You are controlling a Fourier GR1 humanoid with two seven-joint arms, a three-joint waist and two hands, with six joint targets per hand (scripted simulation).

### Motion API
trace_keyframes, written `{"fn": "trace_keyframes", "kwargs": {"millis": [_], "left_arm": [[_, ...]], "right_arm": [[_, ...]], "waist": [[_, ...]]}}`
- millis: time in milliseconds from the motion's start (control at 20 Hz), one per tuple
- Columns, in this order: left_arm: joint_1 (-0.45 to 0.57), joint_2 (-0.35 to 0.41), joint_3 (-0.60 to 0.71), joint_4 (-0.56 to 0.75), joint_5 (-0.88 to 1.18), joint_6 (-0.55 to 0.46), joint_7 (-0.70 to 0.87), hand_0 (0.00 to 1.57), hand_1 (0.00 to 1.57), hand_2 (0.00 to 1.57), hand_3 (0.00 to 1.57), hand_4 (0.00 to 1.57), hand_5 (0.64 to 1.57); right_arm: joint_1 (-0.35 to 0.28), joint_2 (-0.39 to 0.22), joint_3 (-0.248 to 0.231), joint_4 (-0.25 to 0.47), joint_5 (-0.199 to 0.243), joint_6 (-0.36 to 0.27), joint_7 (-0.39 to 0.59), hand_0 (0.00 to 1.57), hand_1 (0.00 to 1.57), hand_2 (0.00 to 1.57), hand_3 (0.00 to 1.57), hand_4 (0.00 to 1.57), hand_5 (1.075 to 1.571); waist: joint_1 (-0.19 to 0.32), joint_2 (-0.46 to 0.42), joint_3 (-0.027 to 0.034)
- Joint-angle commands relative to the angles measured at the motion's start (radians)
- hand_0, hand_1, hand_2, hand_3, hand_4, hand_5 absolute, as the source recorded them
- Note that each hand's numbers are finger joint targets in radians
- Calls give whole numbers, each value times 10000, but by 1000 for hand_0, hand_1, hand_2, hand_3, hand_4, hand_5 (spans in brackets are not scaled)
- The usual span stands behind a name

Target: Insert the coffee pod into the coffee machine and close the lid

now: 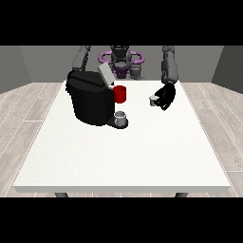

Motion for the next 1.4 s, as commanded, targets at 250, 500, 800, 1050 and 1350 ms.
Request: {"fn": "trace_keyframes", "kwargs": {"millis": [250, 500, 800, 1050, 1350], "left_arm": [[-677, -322, 230, -110, 206, -996, 336, 1516, 1516, 1465, 1340, 592, 1571], [-1004, -863, 301, -507, 297, -1117, 1030, 1420, 1420, 1392, 1289, 596, 1571], [-1234, -1192, 442, -1039, 545, -1583, 1508, 1193, 1193, 1249, 1297, 573, 1571], [-877, -1372, 196, -1503, 542, -2189, 1716, 1385, 1385, 1417, 1373, 592, 1571], [-2050, -1715, 691, -1814, 884, -2166, 2570, 1360, 1360, 1397, 1352, 657, 1571]], "right_arm": [[-215, -38, -376, 1114, -313, 11, -213, 0, 0, 0, 0, 280, 1571], [-69, -444, -307, 1411, -142, 314, -270, 0, 0, 0, 0, 278, 1571], [-185, -367, -219, 1916, -46, 193, -381, 0, 0, 0, 0, 272, 1571], [728, -154, -182, 1819, -207, 322, -761, 0, 0, 0, 0, 335, 1571], [-231, -726, -408, 1741, -229, 370, -176, 0, 0, 0, 0, 232, 1571]], "waist": [[332, -739, -13], [288, -1268, -14], [611, -1522, -13], [613, -2239, -12], [345, -1668, -14]]}}
